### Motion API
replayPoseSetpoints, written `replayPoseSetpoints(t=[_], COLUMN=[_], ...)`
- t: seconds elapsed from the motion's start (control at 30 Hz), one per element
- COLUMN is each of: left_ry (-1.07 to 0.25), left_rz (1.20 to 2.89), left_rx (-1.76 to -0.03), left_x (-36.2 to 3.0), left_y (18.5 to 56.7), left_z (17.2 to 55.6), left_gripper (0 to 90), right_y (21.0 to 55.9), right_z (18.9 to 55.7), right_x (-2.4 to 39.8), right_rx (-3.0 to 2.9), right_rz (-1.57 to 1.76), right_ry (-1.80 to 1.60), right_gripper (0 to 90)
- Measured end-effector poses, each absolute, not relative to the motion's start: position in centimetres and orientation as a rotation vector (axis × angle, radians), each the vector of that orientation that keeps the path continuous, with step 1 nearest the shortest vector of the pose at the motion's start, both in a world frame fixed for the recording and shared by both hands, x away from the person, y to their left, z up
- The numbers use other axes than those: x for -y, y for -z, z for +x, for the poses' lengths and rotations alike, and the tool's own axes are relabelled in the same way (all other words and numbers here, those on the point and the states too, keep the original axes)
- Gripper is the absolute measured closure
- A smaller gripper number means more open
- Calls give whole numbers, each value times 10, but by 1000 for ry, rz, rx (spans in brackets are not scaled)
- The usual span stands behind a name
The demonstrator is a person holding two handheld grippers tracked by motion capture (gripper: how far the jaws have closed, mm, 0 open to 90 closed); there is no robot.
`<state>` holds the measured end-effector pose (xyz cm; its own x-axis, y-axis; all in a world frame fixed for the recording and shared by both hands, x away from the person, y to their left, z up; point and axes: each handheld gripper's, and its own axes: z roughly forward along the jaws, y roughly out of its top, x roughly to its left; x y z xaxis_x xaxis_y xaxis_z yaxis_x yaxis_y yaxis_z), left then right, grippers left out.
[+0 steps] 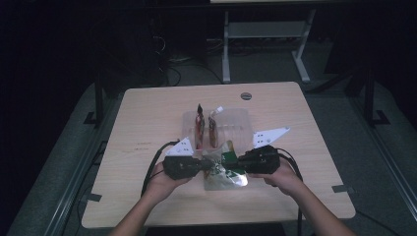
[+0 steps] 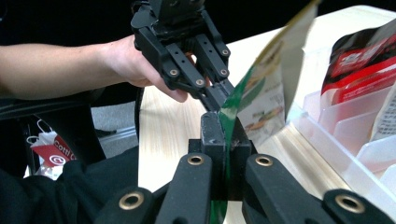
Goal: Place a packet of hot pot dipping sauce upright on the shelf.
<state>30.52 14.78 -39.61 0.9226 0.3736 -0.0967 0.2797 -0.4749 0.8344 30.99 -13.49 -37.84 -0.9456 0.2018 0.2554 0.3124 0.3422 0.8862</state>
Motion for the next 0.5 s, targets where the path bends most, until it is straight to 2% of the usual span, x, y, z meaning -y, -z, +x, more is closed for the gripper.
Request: replayPoseSetpoints(t=[0.13, 0.5], left_ry=[-124, -108], left_rz=[2098, 2148], left_rx=[-492, -549], left_x=[-155, -173], left_y=[395, 399], left_z=[306, 298], left_gripper=[770, 483], right_y=[376, 369], right_z=[311, 314], right_x=[140, 161], right_rx=[2473, 2450], right_rz=[-480, -543], right_ry=[1707, 1770], right_gripper=[900, 900])
